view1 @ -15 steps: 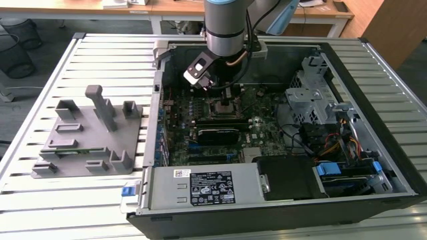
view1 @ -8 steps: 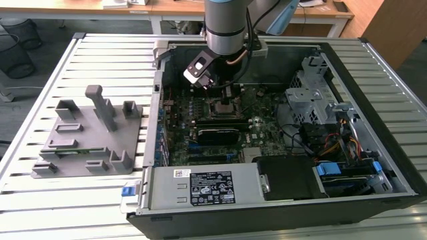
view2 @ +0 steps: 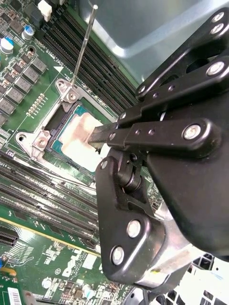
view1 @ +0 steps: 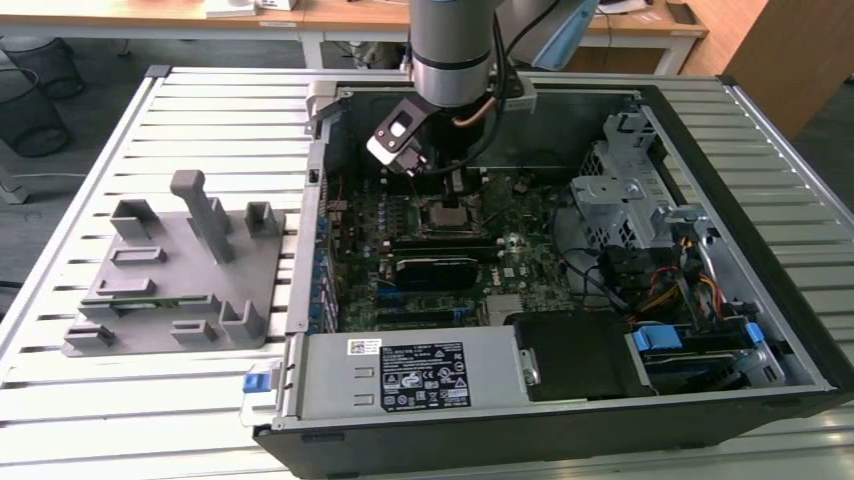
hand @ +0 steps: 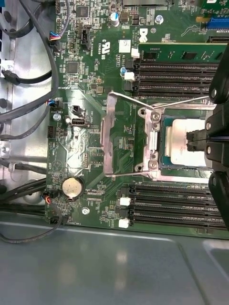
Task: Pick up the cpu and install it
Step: 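Close the cpu cover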
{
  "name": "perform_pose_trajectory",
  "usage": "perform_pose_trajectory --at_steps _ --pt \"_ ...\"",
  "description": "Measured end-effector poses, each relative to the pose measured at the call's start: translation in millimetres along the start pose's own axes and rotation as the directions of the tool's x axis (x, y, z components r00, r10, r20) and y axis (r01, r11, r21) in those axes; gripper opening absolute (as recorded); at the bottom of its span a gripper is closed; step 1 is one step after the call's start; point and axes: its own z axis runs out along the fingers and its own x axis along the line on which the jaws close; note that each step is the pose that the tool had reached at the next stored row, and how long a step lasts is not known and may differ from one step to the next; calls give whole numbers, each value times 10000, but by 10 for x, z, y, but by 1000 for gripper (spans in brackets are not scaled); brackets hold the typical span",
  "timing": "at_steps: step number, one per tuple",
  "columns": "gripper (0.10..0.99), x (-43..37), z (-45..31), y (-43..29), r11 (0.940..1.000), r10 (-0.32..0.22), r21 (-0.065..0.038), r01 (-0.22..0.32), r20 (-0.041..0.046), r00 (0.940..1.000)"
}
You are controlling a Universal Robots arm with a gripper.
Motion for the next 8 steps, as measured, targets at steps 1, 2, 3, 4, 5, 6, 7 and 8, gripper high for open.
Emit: perform_pose_trajectory --at_steps 1,2,3,4,5,6,7,8 --pt "106 0 -5 1 10000 0 0 0 0 10000" --pt "106 0 -10 1 10000 0 -1 0 -1 10000" --pt "106 0 -18 2 10000 0 -1 0 0 10000" --pt "106 0 -28 2 10000 0 0 0 -1 10000" --pt "106 0 -36 3 10000 0 -1 0 -1 10000" --pt "106 0 -43 4 10000 0 -1 0 -1 10000" --pt "106 1 -49 4 10000 0 -1 0 -1 10000" --pt "106 1 -57 5 10000 0 0 0 0 10000"
